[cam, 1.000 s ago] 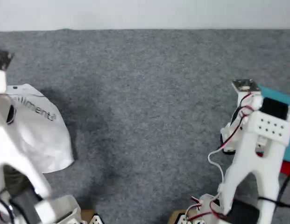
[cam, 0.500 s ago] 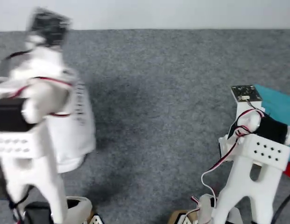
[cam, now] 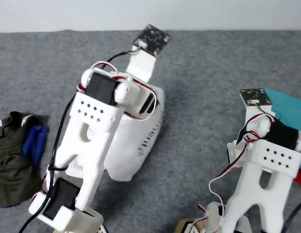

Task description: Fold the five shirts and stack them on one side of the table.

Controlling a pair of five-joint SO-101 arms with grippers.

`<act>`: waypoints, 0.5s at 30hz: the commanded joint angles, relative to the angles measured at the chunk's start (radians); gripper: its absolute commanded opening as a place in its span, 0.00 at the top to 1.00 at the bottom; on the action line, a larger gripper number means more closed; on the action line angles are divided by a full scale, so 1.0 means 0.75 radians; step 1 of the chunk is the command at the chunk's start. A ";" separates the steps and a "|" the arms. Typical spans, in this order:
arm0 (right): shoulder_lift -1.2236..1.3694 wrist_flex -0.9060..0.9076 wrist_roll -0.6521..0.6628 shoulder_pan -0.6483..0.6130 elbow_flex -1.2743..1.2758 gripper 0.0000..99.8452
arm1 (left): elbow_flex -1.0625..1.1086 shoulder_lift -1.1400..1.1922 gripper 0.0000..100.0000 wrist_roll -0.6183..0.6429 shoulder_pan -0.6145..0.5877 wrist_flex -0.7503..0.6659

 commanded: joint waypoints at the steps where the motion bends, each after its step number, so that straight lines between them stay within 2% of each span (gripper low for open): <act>1: -0.032 0.021 0.016 -0.017 -0.010 0.94 | -0.130 -0.035 0.74 0.041 -0.023 0.020; 4: -0.032 0.024 0.016 -0.030 -0.018 0.83 | -0.228 -0.057 0.73 0.031 -0.074 0.082; 7: -0.032 0.024 0.012 -0.148 -0.020 0.75 | -0.220 -0.110 0.74 -0.014 -0.200 0.086; 11: -0.032 0.013 -0.008 -0.480 -0.020 0.74 | -0.185 -0.176 0.74 -0.027 -0.526 0.082; 15: -0.017 -0.064 -0.182 -0.858 -0.020 0.74 | -0.105 -0.198 0.77 -0.162 -0.880 0.082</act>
